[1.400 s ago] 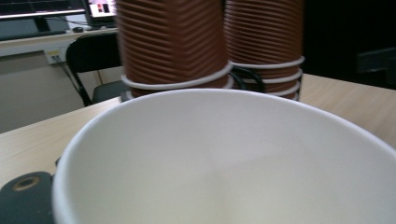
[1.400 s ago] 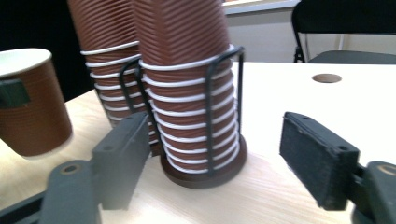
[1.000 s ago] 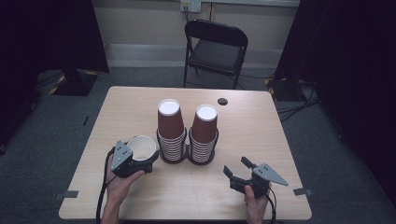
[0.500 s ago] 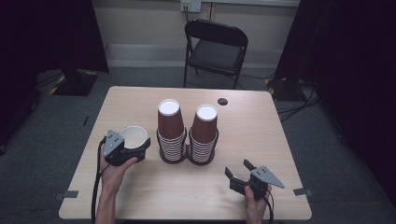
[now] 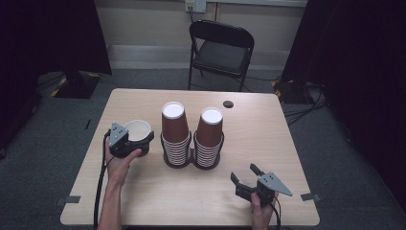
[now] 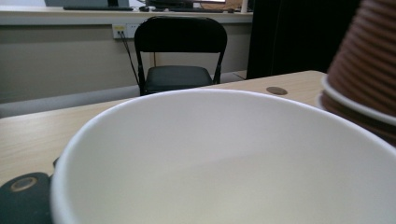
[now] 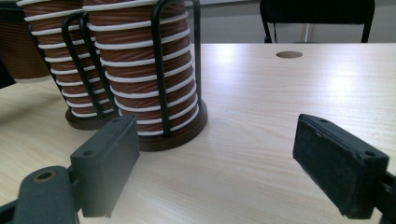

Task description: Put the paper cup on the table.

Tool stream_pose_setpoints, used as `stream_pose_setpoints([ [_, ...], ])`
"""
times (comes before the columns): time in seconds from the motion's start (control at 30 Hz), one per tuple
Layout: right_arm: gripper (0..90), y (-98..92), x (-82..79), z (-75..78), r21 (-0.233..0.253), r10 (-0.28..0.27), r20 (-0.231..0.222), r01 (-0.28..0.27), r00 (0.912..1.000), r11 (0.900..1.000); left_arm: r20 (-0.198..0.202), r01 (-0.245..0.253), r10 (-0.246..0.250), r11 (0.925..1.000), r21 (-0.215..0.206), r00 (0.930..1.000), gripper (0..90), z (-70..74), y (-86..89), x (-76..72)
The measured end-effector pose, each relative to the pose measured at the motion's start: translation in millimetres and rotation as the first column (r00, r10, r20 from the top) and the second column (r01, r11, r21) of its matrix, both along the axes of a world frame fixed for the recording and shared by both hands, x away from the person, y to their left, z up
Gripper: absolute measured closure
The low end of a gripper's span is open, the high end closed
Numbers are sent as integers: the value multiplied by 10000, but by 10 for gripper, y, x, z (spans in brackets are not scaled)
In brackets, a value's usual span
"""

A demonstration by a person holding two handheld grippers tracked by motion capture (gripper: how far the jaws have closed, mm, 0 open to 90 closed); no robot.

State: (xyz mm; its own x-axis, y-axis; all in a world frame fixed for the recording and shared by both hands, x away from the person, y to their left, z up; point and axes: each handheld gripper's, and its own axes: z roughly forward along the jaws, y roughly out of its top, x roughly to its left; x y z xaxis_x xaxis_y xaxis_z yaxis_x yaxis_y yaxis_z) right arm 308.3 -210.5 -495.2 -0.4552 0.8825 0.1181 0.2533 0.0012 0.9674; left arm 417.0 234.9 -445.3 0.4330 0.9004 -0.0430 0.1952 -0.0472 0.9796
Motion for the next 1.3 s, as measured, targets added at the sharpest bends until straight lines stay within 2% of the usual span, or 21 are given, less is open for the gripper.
stream_pose_setpoints([
  [0.03, 137, 6, -12, 0, -87, 6, 117, -5, 9999, 10000, -84, -54, 54, 10000, -6, 9999, 74, -42, -15, 57],
  [0.17, 137, 10, -22, 0, -113, 48, 202, -45, 9998, 9999, -179, 71, -73, 9999, -119, 9998, 72, -106, -48, 122],
  [0.2, 137, 5, -22, -2, -88, 79, 225, -77, 9997, 9999, -174, 42, -47, 9996, -292, 9998, 72, -134, -62, 157],
  [0.37, 138, 4, -35, -3, -98, 142, 369, -139, 9992, 9999, -240, -146, 133, 9984, -548, 9996, 70, -179, -74, 232],
  [0.47, 137, 8, -33, -3, -131, 182, 356, -178, 9992, 9998, -225, -94, 80, 9979, -645, 9997, 70, -209, -85, 257],
  [0.5, 138, 8, -30, -2, -153, 244, 329, -239, 9992, 9996, -325, -226, 205, 9977, -645, 9993, 71, -225, -98, 267],
  [0.53, 139, 9, -29, -2, -158, 249, 326, -244, 9992, 9996, -338, -137, 113, 9972, -730, 9994, 72, -237, -110, 276],
  [0.57, 138, 10, -28, -2, -181, 239, 330, -233, 9992, 9996, -459, 16, -47, 9977, -671, 9989, 71, -262, -135, 285],
  [0.63, 139, 13, -29, -2, -197, 272, 326, -266, 9991, 9995, -602, 16, -50, 9984, -559, 9982, 71, -285, -142, 290],
  [0.7, 139, 13, -31, -2, -188, 279, 328, -273, 9991, 9995, -673, 4, -50, 9976, -687, 9977, 69, -311, -147, 287],
  [0.87, 141, 8, -31, -3, -163, 285, 341, -280, 9990, 9995, -731, -7, -36, 9983, -589, 9973, 62, -341, -151, 263],
  [0.93, 142, 10, -31, -3, -188, 279, 359, -272, 9990, 9995, -815, -14, -22, 9990, -442, 9967, 60, -341, -155, 256],
  [0.97, 142, 13, -34, -2, -215, 274, 362, -266, 9990, 9994, -902, -61, 47, 9999, -150, 9959, 58, -347, -168, 251],
  [1.03, 142, 11, -36, -2, -187, 264, 354, -258, 9990, 9995, -951, -106, 105, 9999, -8, 9954, 67, -356, -174, 250],
  [1.07, 142, 11, -36, -2, -187, 264, 354, -258, 9990, 9995, -1037, -159, 174, 9998, 151, 9945, 67, -363, -172, 248],
  [1.1, 142, 10, -37, -2, -169, 257, 359, -251, 9990, 9995, -1298, -184, 236, 9990, 408, 9913, 77, -383, -160, 245],
  [1.13, 142, 10, -37, -2, -169, 257, 359, -251, 9990, 9995, -1298, -184, 236, 9990, 408, 9913, 88, -383, -160, 245],
  [1.17, 142, 12, -37, -2, -189, 273, 363, -266, 9990, 9995, -1490, -187, 264, 9984, 530, 9885, 94, -399, -159, 243],
  [1.27, 142, 13, -37, -2, -201, 284, 356, -277, 9990, 9994, -1575, -269, 383, 9969, 739, 9868, 104, -399, -168, 235],
  [1.3, 142, 12, -37, -2, -197, 279, 363, -272, 9990, 9994, -1693, -312, 500, 9933, 1115, 9843, 108, -409, -175, 237],
])
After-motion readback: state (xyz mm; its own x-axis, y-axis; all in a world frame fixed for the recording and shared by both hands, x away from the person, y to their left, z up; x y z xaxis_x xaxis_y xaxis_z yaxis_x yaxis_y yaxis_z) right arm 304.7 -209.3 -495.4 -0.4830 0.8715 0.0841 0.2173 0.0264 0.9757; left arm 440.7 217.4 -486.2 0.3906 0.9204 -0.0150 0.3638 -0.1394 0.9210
